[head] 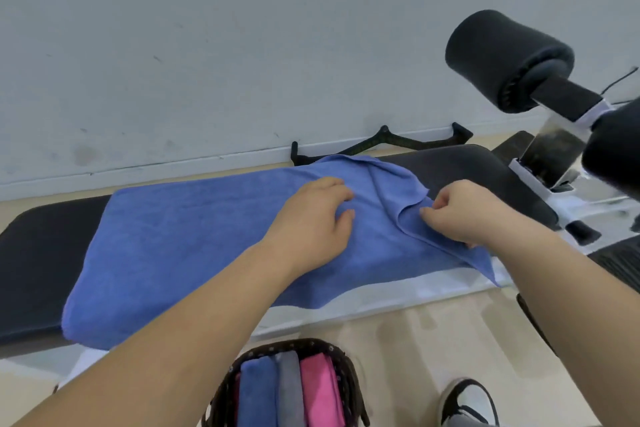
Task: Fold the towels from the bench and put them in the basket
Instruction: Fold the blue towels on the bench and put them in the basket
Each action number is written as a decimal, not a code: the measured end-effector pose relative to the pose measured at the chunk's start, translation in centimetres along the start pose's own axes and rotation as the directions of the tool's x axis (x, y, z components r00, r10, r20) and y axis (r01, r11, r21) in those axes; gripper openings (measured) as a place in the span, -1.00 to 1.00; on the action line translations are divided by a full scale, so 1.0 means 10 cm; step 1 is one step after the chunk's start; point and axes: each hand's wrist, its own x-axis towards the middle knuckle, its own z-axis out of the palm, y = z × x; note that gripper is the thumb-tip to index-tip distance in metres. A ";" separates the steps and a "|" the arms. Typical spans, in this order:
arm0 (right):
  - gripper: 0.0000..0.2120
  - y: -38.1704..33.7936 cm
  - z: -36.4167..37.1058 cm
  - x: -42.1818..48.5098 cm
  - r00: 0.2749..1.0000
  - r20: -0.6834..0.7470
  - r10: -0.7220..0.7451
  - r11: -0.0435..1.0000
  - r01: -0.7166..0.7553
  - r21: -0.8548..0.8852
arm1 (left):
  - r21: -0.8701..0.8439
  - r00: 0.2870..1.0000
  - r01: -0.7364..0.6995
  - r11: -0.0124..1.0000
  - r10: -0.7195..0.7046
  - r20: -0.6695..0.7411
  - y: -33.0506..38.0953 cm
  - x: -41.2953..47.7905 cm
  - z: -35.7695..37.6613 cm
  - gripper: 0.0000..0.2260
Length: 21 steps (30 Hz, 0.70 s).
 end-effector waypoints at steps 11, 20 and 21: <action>-0.73 0.40 0.06 -0.06 0.959 0.056 -0.277 0.961 0.276 0.023 | 0.282 0.959 0.101 0.954 -0.169 0.227 0.74 1.13 0.59 -0.58; -0.60 0.52 0.12 -0.08 0.969 -0.056 -0.243 0.967 0.246 0.067 | -0.127 0.957 0.284 0.950 -0.288 -0.016 0.84 1.58 0.45 -0.79; -0.59 0.51 0.13 -0.08 0.969 -0.078 -0.234 0.971 0.237 0.023 | -0.312 0.941 0.317 0.896 -0.337 -0.011 0.89 1.63 0.42 -0.75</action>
